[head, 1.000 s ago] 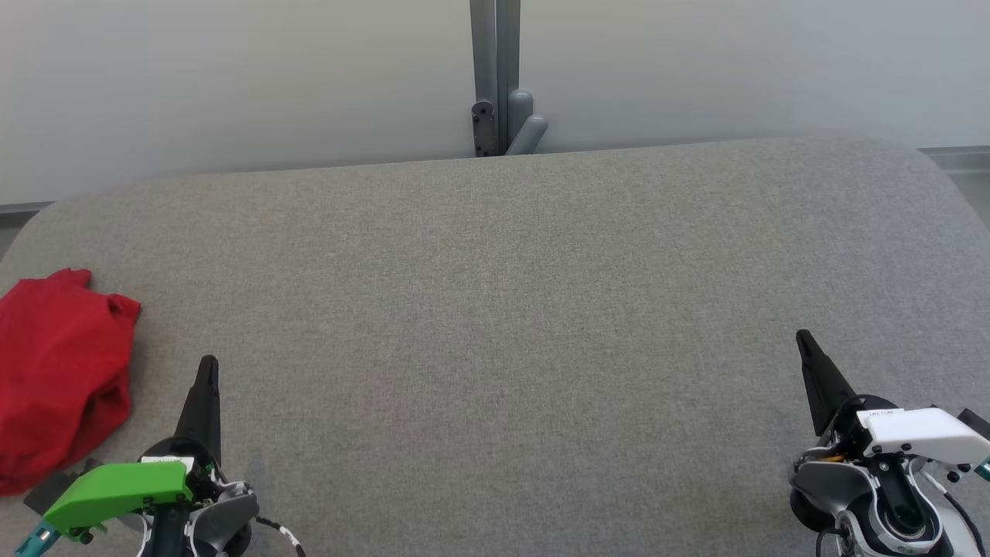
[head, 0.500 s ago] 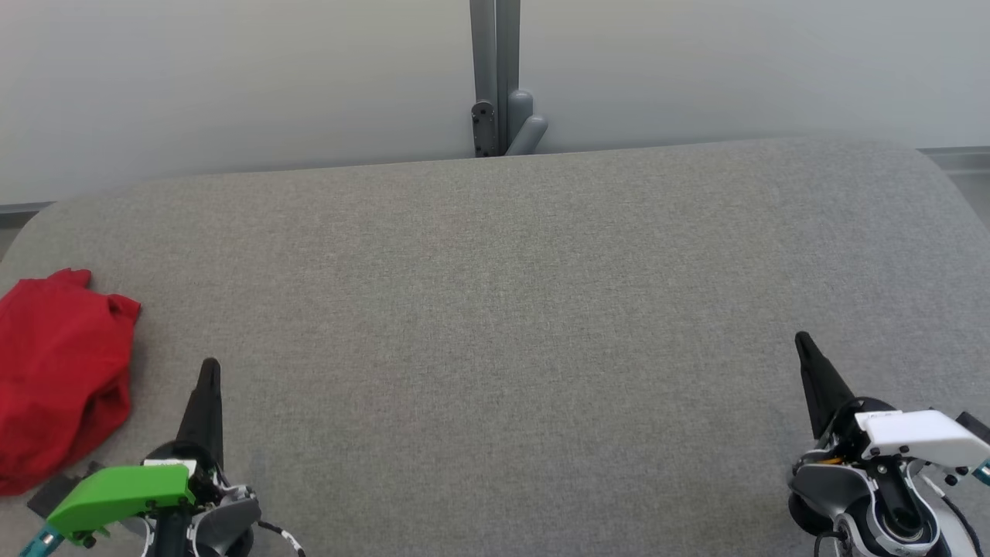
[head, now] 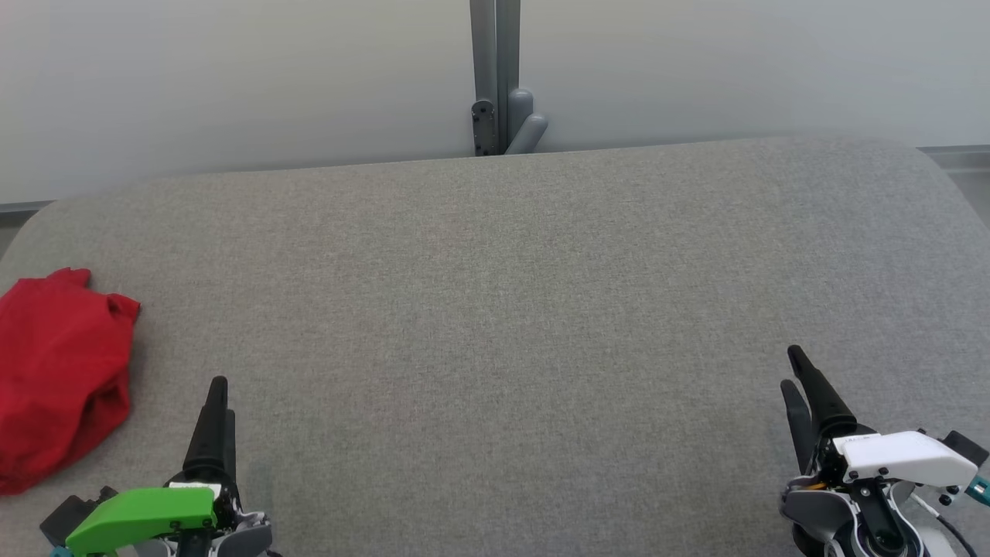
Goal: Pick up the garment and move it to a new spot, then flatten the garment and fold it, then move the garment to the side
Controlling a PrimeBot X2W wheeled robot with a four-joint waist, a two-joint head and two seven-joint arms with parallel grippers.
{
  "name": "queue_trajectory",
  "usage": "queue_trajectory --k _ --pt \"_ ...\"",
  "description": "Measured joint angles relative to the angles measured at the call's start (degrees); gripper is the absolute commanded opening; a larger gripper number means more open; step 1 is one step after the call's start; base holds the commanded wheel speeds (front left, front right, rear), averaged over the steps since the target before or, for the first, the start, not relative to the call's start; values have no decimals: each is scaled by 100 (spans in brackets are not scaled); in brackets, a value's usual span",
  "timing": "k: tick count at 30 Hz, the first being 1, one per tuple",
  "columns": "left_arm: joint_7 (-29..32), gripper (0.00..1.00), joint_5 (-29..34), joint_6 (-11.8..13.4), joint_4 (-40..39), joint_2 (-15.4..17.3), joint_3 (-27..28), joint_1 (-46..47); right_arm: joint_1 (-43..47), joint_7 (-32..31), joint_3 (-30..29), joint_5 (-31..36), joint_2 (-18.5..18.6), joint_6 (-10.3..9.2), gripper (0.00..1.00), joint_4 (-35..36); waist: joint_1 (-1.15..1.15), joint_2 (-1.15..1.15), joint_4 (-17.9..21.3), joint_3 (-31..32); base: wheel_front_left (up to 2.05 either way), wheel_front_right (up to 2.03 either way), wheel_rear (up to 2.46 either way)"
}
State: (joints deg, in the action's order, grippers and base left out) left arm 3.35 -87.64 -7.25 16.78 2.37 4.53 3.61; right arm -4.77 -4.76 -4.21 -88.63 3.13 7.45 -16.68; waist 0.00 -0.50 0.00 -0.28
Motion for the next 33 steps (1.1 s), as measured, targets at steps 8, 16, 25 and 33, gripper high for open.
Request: queue_trajectory --k 8,16,25,33 --pt "-213 100 948 0 2 0 -62 0 0 223 69 950 96 0 100 33 0 0 2 -10 0 0 0" --pt "-396 100 2116 27 -9 0 -87 -1 0 415 148 1990 96 0 100 82 0 0 -4 -16 0 0 0" --pt "-581 100 3238 267 -64 7 -234 -11 2 626 248 2975 94 1 100 154 0 0 -11 -23 0 0 0" --pt "-745 100 3953 381 26 32 -378 -35 12 794 314 3695 104 1 100 199 0 0 -13 -27 0 0 0"
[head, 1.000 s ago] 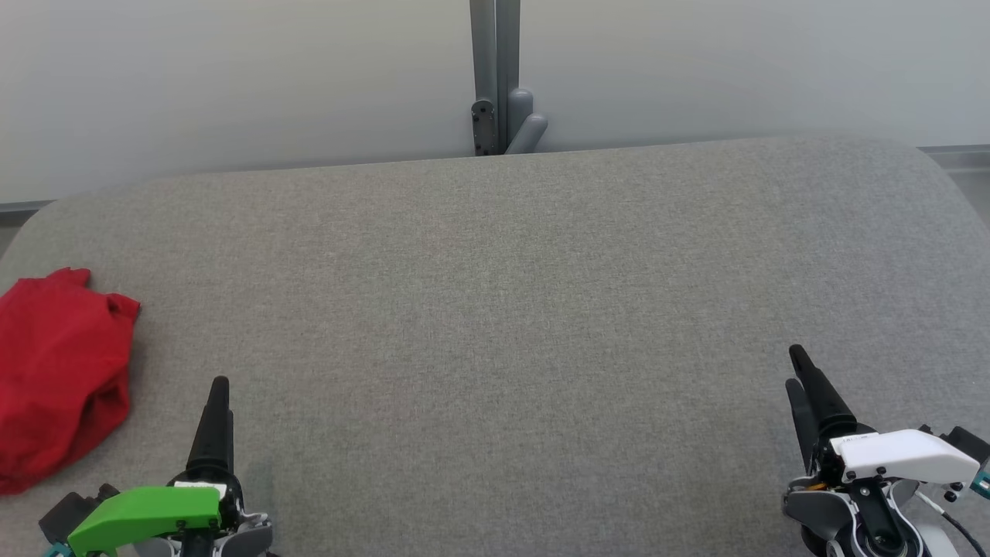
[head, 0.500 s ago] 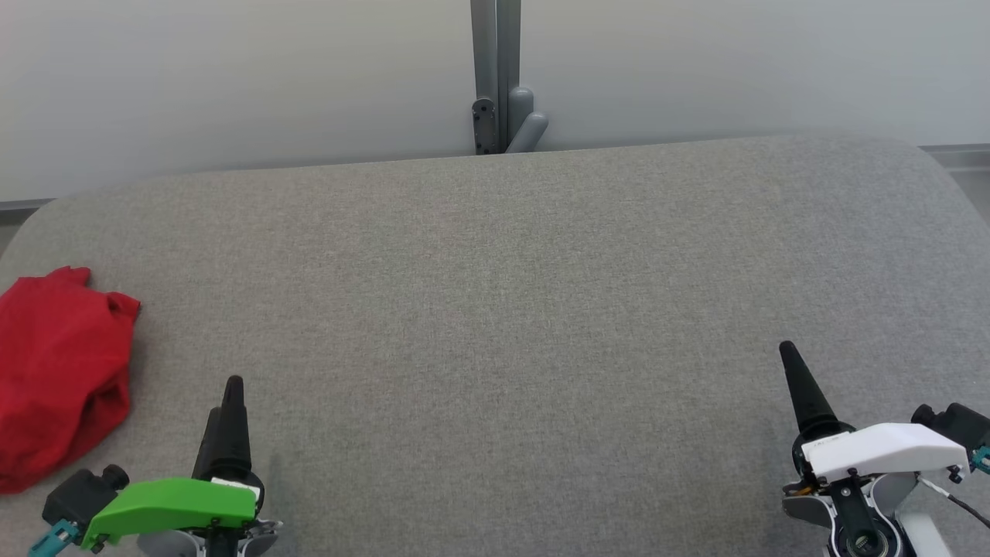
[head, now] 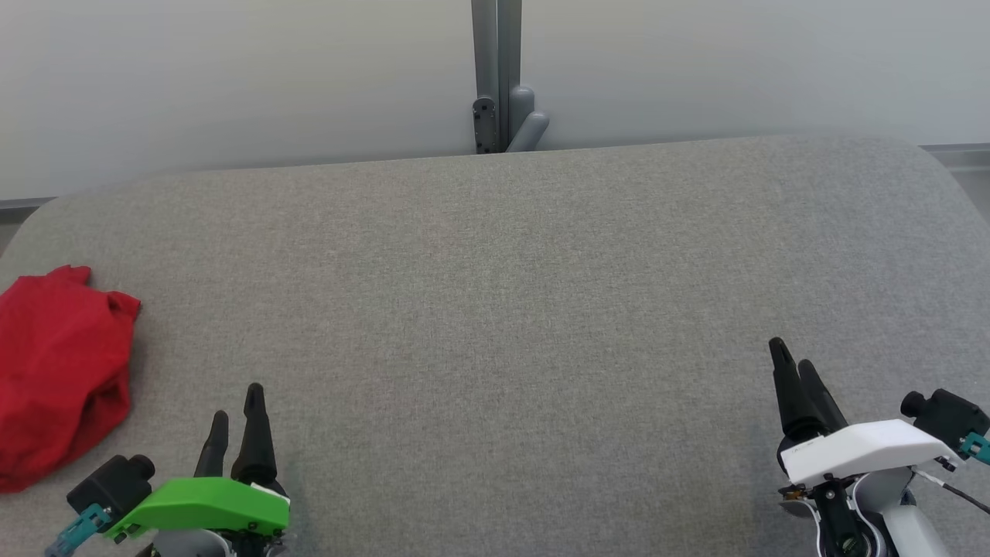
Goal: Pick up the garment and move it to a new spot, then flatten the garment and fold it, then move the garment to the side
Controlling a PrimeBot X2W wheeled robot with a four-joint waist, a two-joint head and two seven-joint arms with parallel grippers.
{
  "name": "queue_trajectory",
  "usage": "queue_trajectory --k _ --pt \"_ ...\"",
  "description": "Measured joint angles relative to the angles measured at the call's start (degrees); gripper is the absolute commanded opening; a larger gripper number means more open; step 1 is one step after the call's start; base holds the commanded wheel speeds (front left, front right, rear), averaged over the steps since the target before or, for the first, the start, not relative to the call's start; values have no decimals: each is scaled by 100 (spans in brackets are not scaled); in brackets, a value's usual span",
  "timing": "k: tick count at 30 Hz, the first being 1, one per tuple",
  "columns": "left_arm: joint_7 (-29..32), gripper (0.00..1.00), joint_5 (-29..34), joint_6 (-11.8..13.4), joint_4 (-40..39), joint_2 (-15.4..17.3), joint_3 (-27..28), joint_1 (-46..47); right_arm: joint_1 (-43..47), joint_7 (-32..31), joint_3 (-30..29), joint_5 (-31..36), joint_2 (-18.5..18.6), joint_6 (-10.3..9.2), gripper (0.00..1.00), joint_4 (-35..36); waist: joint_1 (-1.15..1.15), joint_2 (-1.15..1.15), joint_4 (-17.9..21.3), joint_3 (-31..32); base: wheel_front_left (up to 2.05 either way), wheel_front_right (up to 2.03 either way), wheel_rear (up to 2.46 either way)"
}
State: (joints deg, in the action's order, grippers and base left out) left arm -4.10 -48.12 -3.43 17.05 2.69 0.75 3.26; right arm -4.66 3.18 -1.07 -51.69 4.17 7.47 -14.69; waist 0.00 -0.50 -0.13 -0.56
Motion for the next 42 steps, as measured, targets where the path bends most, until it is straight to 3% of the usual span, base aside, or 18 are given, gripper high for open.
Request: queue_trajectory --k 42 --pt "-641 100 2615 19 69 -2 -90 -34 83 689 158 2711 19 0 100 111 0 0 10 -33 0 0 0"
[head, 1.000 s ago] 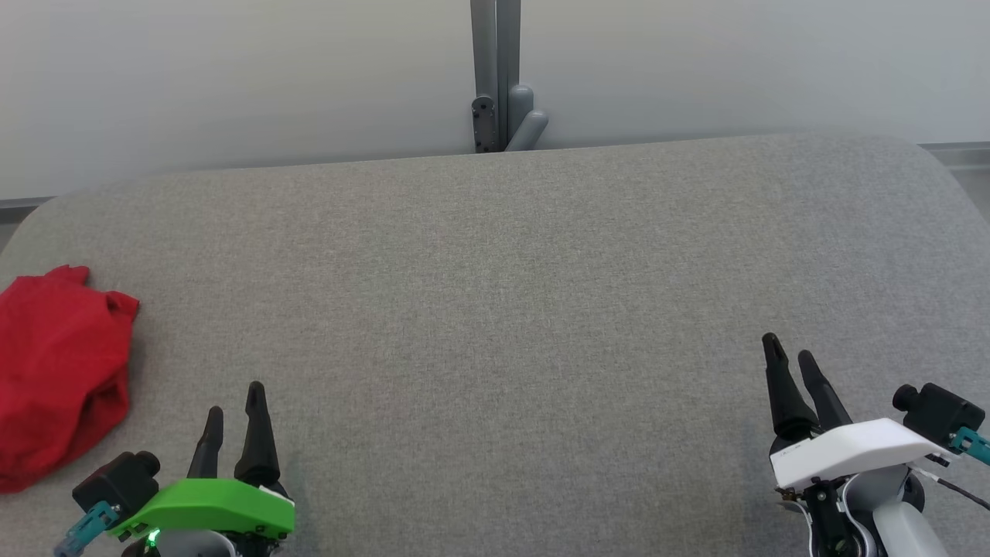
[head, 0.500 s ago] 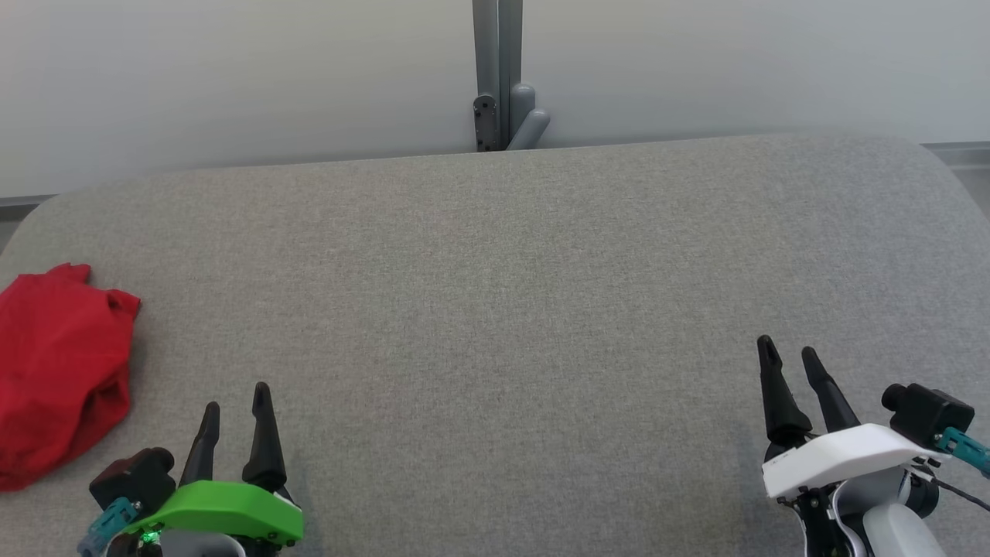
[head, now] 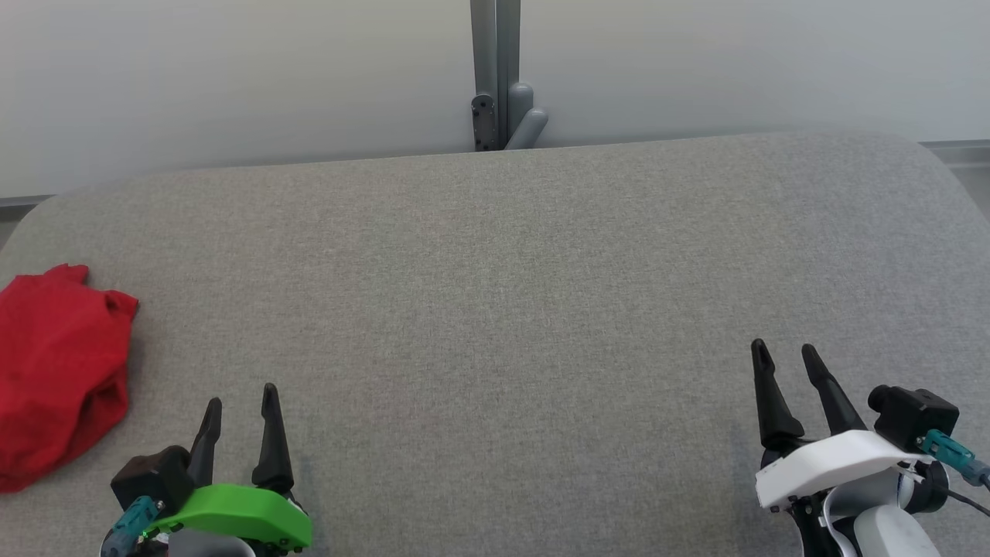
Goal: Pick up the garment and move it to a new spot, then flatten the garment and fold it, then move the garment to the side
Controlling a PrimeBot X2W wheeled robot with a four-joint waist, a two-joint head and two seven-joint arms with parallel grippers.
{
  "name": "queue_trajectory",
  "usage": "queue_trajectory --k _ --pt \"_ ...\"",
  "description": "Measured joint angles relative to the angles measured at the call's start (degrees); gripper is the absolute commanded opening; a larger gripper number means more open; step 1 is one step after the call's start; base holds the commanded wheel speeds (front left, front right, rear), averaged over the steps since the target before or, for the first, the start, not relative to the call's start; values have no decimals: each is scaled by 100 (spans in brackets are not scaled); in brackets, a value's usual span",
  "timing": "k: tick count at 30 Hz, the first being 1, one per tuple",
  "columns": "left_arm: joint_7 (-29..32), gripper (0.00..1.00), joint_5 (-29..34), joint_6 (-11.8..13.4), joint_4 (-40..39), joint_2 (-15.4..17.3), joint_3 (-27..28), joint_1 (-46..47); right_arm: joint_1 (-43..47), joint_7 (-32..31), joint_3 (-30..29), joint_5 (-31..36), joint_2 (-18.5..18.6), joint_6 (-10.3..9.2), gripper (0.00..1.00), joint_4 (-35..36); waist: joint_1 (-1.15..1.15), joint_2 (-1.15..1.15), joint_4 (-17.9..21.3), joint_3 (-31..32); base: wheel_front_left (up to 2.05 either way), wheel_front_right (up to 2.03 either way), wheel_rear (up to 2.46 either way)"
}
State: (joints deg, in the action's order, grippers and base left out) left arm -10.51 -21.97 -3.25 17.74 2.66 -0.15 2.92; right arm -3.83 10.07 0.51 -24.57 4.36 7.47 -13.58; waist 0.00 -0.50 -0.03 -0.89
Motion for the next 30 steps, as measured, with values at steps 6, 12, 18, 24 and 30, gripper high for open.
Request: queue_trajectory --k 6,12,18,24,30 --pt "-69 100 318 27 29 1 -27 -11 10 89 -24 339 -12 1 100 -15 0 0 -6 -1 0 0 0" --pt "-143 100 631 90 70 1 -47 -38 21 164 -43 698 -36 1 100 -79 0 0 5 7 0 0 0" --pt "-205 100 848 129 105 1 -107 -57 28 223 -116 1050 -53 1 100 -107 0 0 -2 16 0 0 0" --pt "-271 100 1120 131 113 2 -134 -64 71 299 -136 1371 -78 1 100 -143 0 0 -9 24 0 0 0" --pt "-331 100 1412 187 125 2 -156 -108 92 372 -131 1688 -80 1 100 -182 0 0 -18 39 0 0 0"
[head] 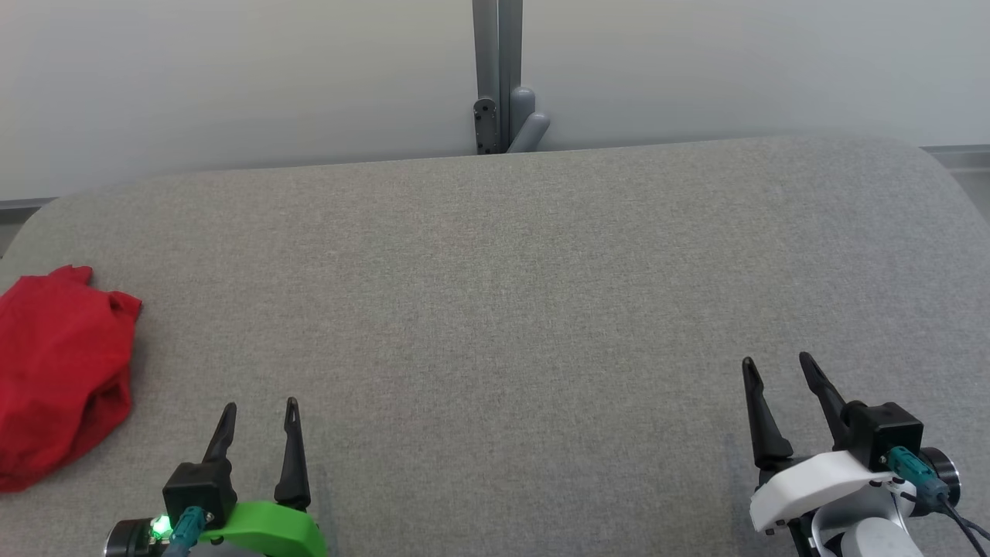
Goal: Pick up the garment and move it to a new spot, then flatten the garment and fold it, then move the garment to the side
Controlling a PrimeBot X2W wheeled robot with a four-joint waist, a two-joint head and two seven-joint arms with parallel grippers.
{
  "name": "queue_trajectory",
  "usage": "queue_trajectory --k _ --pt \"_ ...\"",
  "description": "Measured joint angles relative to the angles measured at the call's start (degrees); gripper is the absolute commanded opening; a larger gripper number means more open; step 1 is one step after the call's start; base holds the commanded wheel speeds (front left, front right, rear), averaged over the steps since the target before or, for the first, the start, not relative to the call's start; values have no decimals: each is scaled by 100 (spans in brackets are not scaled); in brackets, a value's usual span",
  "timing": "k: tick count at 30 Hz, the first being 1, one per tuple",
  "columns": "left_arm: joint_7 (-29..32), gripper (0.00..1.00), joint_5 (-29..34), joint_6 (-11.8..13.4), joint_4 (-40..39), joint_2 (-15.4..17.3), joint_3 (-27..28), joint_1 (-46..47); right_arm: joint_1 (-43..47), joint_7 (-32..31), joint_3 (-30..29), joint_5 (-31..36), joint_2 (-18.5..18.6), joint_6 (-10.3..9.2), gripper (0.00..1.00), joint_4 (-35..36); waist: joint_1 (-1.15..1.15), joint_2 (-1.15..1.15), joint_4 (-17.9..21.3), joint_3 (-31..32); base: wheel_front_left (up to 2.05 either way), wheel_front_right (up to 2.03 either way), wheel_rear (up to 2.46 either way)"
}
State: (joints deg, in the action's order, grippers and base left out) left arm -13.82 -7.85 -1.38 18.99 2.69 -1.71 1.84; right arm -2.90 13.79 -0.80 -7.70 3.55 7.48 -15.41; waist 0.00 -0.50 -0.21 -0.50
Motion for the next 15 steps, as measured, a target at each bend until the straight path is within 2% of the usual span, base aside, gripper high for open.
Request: queue_trajectory --k 15 --pt "-119 100 439 45 37 2 -44 -3 18 125 -30 550 18 1 100 82 0 0 -64 -44 0 0 0"
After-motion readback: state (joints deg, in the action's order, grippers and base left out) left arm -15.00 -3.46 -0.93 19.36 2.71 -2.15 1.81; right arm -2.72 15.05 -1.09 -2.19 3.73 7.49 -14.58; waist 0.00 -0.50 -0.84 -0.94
